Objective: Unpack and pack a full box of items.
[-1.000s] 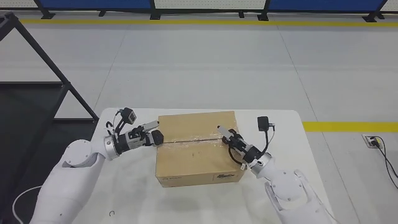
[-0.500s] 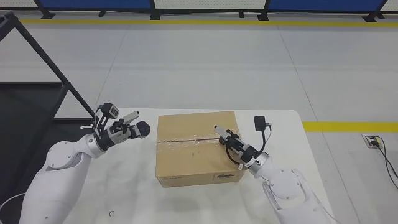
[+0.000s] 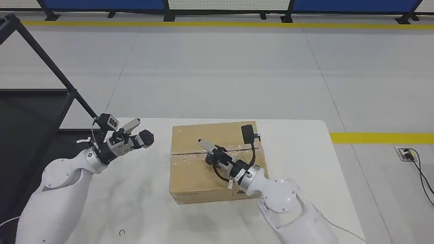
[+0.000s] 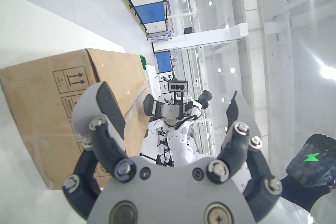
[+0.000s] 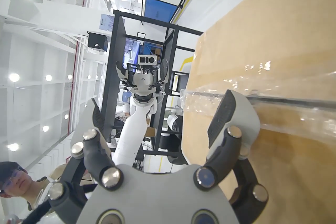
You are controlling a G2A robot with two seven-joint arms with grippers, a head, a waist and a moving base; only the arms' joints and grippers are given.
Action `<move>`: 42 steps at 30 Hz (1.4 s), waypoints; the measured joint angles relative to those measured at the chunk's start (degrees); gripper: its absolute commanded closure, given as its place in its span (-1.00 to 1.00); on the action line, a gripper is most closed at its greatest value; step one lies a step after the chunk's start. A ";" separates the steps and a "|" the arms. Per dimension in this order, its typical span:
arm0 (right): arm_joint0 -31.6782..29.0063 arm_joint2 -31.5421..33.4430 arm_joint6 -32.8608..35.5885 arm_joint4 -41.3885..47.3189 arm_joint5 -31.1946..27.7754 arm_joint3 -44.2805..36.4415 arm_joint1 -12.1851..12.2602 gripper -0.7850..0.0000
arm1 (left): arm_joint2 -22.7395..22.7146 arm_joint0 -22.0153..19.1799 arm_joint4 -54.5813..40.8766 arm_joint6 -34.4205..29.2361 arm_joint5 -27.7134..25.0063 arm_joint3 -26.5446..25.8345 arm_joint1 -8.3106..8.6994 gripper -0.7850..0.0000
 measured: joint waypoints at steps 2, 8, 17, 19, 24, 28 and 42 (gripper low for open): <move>2.28 -2.81 -1.87 1.32 1.40 2.60 -1.17 -1.00 | -0.34 0.46 -0.31 -0.06 -0.06 -0.03 0.08 -1.00; 6.98 -7.50 -4.52 5.58 0.10 8.92 -3.93 -1.00 | -1.02 1.28 -1.09 -0.26 -0.09 -0.25 0.21 -1.00; 8.35 -8.42 -5.74 6.14 -1.62 11.55 -5.44 -1.00 | -1.42 1.63 -1.15 -0.93 0.21 -0.59 0.33 -1.00; 8.53 -7.92 -6.82 6.12 -1.63 12.32 -5.63 -1.00 | -1.39 1.63 -1.09 -1.09 0.32 -0.74 0.34 -1.00; 8.05 -5.23 -6.63 6.65 -3.05 13.28 -5.38 -1.00 | -1.23 1.58 -0.91 -1.19 0.54 -0.84 0.30 -1.00; 5.72 -1.60 -5.62 6.78 -4.24 11.75 -4.48 -1.00 | -0.74 1.17 -0.52 -1.15 0.78 -0.70 0.17 -1.00; -3.41 11.32 -3.60 5.65 -5.31 3.57 -1.24 -1.00 | 2.03 -1.31 1.02 -1.39 0.86 0.50 -0.70 -1.00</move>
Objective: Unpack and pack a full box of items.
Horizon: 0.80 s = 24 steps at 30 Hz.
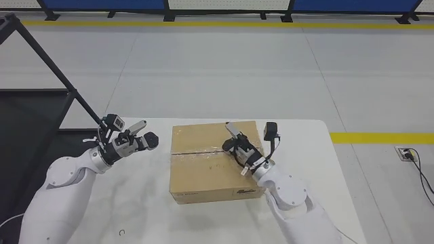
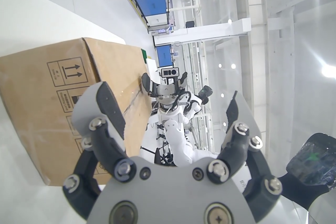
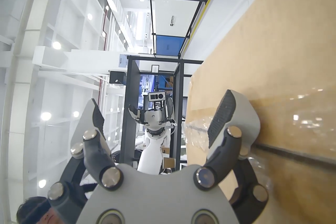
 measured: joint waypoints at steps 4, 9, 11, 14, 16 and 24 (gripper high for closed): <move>-2.16 3.40 0.24 0.19 -0.52 -1.88 0.71 -1.00 | 0.41 -0.51 0.12 -0.07 -0.23 0.70 -0.17 -1.00; -4.00 6.59 -0.40 -0.49 -0.23 -3.41 1.38 -1.00 | 0.70 -0.87 0.24 -0.01 -0.72 1.37 -0.33 -1.00; -4.71 7.56 -0.78 -0.51 -0.19 -3.67 1.57 -1.00 | 0.78 -0.99 0.28 -0.04 -0.85 1.58 -0.38 -1.00; -5.63 8.73 -1.60 -0.62 -0.24 -3.81 1.79 -1.00 | 0.89 -1.10 0.36 0.02 -1.03 1.78 -0.45 -1.00; -6.02 9.32 -1.36 -0.65 0.04 -3.90 1.95 -1.00 | 0.99 -1.14 0.43 0.02 -1.10 1.90 -0.49 -1.00; -8.44 12.09 -1.63 0.48 -1.29 -6.18 2.49 -1.00 | 1.24 -1.33 0.91 -0.16 -1.29 2.13 -0.58 -1.00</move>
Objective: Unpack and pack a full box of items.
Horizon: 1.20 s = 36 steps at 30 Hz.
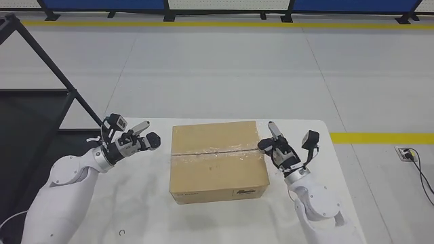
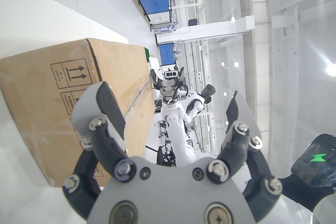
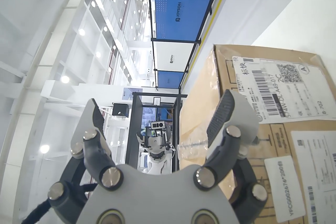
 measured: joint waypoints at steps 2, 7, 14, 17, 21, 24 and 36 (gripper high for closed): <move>-0.80 0.44 0.51 0.44 -0.37 -1.23 0.13 -1.00 | 0.00 0.02 0.02 -0.02 -0.05 0.03 -0.01 -1.00; -1.57 -1.96 2.33 -1.40 0.19 -3.95 0.12 -1.00 | -0.14 0.22 0.06 -0.08 -0.17 -0.09 0.01 -1.00; 0.89 -10.65 1.84 -6.71 2.59 -3.82 -0.93 -1.00 | -0.97 1.00 -0.39 0.03 -0.54 -0.50 0.22 -1.00; 2.94 -13.15 1.23 -6.83 3.92 -2.18 -1.47 -1.00 | -1.62 1.52 -0.77 0.06 -0.77 -0.76 0.39 -1.00; 5.39 -16.05 1.17 -6.59 4.99 0.04 -2.19 -1.00 | -2.54 2.25 -1.13 -0.03 -0.86 -1.03 0.67 -1.00; 7.06 -18.81 1.21 -7.16 5.78 1.48 -2.83 -1.00 | -3.08 2.76 -1.30 -0.14 -0.75 -1.32 0.85 -1.00; 11.78 -23.70 -0.72 -5.70 6.07 6.76 -4.94 -1.00 | -5.99 7.43 -5.06 -10.61 -0.96 -9.71 1.99 -1.00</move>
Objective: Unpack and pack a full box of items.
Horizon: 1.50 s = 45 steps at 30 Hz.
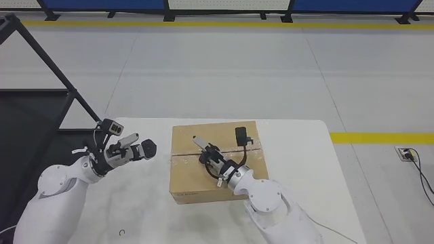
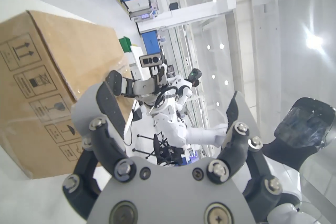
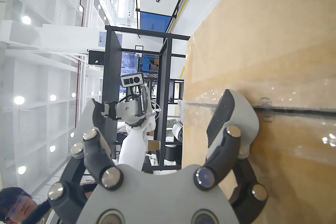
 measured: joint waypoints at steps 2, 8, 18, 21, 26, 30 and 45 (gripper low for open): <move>0.12 0.01 -0.10 0.20 -0.26 0.04 -0.14 -1.00 | 0.60 0.32 1.12 -0.18 0.49 -0.66 0.01 -1.00; -0.56 0.99 0.35 0.15 -0.90 -0.37 -0.12 -1.00 | 3.94 -0.21 6.41 4.19 0.57 -0.72 -0.57 -1.00; -1.63 2.40 1.35 -0.31 -1.15 -1.21 -0.01 -1.00 | 6.66 -1.95 7.57 4.57 1.14 2.63 -1.24 -1.00; -1.64 2.45 1.59 -0.36 -1.25 -1.07 -0.09 -1.00 | 7.22 -2.45 7.87 4.80 1.12 3.68 -1.40 -1.00; -1.24 2.21 1.75 -0.46 -1.20 -0.04 -0.33 -1.00 | 7.98 -3.37 7.89 4.82 0.99 5.41 -1.68 -1.00; -0.86 2.00 1.65 -0.31 -1.29 1.00 -0.57 -1.00 | 8.58 -4.09 7.75 4.75 0.96 6.59 -1.93 -1.00; -0.15 0.19 2.03 -0.97 -1.91 1.69 -1.51 -1.00 | 9.42 -5.89 7.42 4.48 0.01 9.99 -2.40 -1.00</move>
